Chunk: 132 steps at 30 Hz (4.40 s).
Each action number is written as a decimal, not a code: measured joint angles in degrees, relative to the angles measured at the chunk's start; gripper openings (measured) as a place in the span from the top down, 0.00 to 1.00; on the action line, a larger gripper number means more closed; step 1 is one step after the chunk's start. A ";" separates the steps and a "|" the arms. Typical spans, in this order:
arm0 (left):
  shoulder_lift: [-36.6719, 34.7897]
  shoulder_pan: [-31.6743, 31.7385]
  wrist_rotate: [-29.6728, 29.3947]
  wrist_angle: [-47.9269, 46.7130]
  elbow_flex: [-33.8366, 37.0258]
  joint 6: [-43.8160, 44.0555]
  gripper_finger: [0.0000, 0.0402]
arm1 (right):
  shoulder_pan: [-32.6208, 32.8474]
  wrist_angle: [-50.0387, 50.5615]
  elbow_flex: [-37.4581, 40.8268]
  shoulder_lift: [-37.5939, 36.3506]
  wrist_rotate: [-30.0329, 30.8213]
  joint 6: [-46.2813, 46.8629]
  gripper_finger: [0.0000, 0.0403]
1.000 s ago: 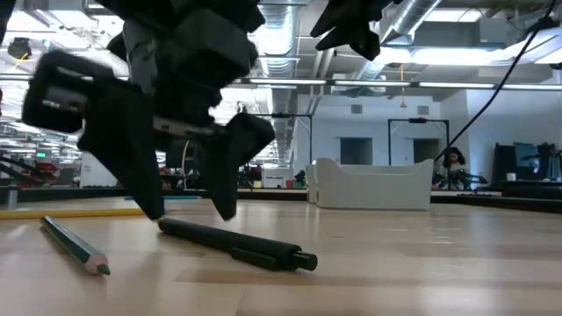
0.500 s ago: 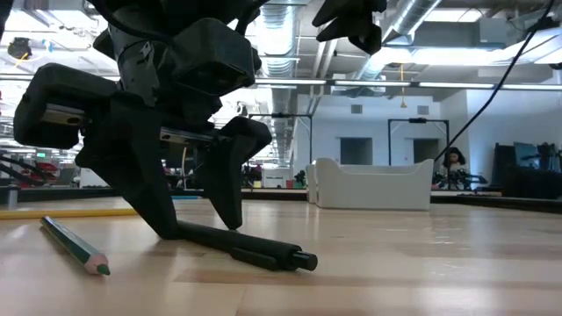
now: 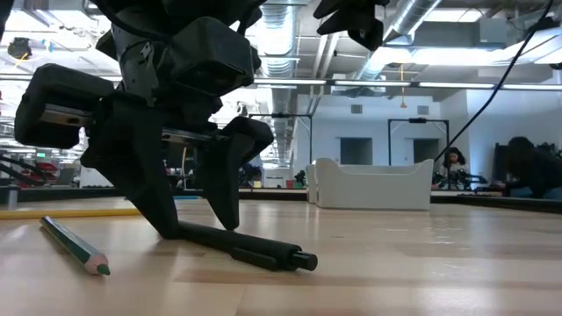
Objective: Sort pens & pencils
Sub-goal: Put the black pen into the top bin
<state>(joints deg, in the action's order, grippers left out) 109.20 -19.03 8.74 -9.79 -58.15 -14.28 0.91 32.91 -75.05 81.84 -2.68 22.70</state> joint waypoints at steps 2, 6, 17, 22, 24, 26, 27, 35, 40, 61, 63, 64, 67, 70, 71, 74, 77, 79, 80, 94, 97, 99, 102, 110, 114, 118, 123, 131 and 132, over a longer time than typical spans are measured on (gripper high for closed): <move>0.01 -0.01 0.38 -0.49 0.00 -0.02 0.49 | -0.08 0.00 0.00 0.00 0.02 0.96 0.65; 0.22 0.00 1.17 -1.04 0.00 -0.02 0.61 | -0.28 -0.10 0.00 0.00 0.10 1.31 0.65; 0.40 0.00 2.54 -1.39 0.02 -0.85 0.84 | -0.40 -0.42 0.00 0.00 0.15 1.31 0.65; 0.42 0.50 3.07 -1.39 0.07 -1.09 0.90 | -0.68 -0.42 0.00 0.00 0.15 1.31 0.65; 0.42 0.57 3.00 -1.39 0.07 -1.11 0.92 | -0.72 -0.42 0.00 0.00 0.15 1.31 0.66; 0.42 0.87 3.22 -1.41 0.07 -1.10 0.93 | -0.88 -0.42 0.00 0.00 0.15 1.31 0.66; 0.42 1.05 3.34 -1.41 0.07 -1.09 0.94 | -1.01 -0.42 0.00 0.00 0.15 1.31 0.65; 0.44 3.75 5.89 -1.80 0.07 -0.89 0.93 | -1.05 -0.42 0.00 0.00 -0.02 1.31 0.64; -0.36 6.44 8.97 -3.09 0.12 0.44 0.93 | -1.05 -0.42 0.00 0.00 -0.02 1.33 0.64; -9.72 18.07 -2.51 -7.41 0.37 -0.19 0.94 | -8.32 4.56 -0.11 -9.15 6.36 1.47 0.64; -10.40 19.68 -2.12 -6.73 0.37 0.55 0.94 | -9.05 6.93 -0.11 -9.20 6.37 3.04 0.64; -10.93 20.51 -2.06 -6.69 0.37 0.87 0.94 | -9.39 8.53 -0.11 -9.20 6.31 3.97 0.64; -12.58 22.93 -1.92 -6.03 0.31 1.02 0.93 | -10.11 12.72 -0.11 -8.60 6.19 4.30 0.64; -14.70 25.39 -1.83 -5.95 0.13 1.01 0.93 | -10.16 15.15 0.00 -8.26 5.97 3.97 0.64; -15.45 26.21 -1.78 -6.19 -0.06 1.01 0.93 | -10.31 15.00 0.00 -8.35 5.88 3.86 0.64; -17.73 28.45 -1.74 -6.50 -1.26 1.33 0.94 | -10.43 14.54 -0.02 -8.37 5.54 1.68 0.64; -19.61 30.03 -1.66 -7.75 -3.69 1.49 0.94 | -10.43 13.29 -0.04 -8.41 5.53 0.93 0.64; -20.44 30.72 -1.64 -8.57 -5.39 1.41 0.93 | -10.43 12.29 -0.04 -8.41 5.23 0.85 0.63; -20.70 30.96 -1.59 -9.01 -6.43 1.32 0.93 | -10.41 11.35 -0.04 -8.41 4.64 0.82 0.63; -21.15 31.69 -0.97 -19.17 -20.67 0.36 0.93 | -10.32 1.26 -0.04 -8.41 1.22 1.72 0.40; -21.15 31.69 -0.94 -21.60 -22.20 0.40 0.94 | -10.32 0.87 -0.04 -8.41 1.20 1.72 0.39; -21.15 31.67 -0.53 -22.66 -22.95 0.42 0.94 | -10.32 0.87 -0.04 -8.41 1.20 1.72 0.39; -21.15 31.67 0.53 -23.03 -23.43 1.85 0.93 | -10.19 0.87 -0.02 -8.41 1.20 1.72 0.39; -21.15 31.61 2.83 -22.86 -23.63 3.10 0.93 | -8.52 0.85 -0.04 -8.35 1.09 -0.07 0.39; -21.15 31.62 5.72 -22.24 -23.63 5.01 0.93 | -8.31 0.87 -0.03 -8.35 1.11 -0.11 0.39; -21.15 31.58 6.09 -22.26 -23.63 5.07 0.93 | -8.04 0.87 -0.04 -8.35 1.16 -0.20 0.39; -21.15 31.60 6.09 -21.71 -23.63 5.09 0.93 | -8.04 0.88 -0.04 -8.35 1.16 -0.20 0.39; -21.15 31.61 6.13 -19.08 -23.63 5.09 0.92 | -8.04 0.90 -0.04 -8.33 1.16 -0.18 0.39; -21.15 31.61 6.13 -18.93 -23.63 5.09 0.92 | -8.04 0.90 -0.04 -8.33 1.16 -0.18 0.39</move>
<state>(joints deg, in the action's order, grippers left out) 88.05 12.58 14.88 -28.72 -81.78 -9.19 -7.14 33.80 -75.09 73.52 -1.52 22.52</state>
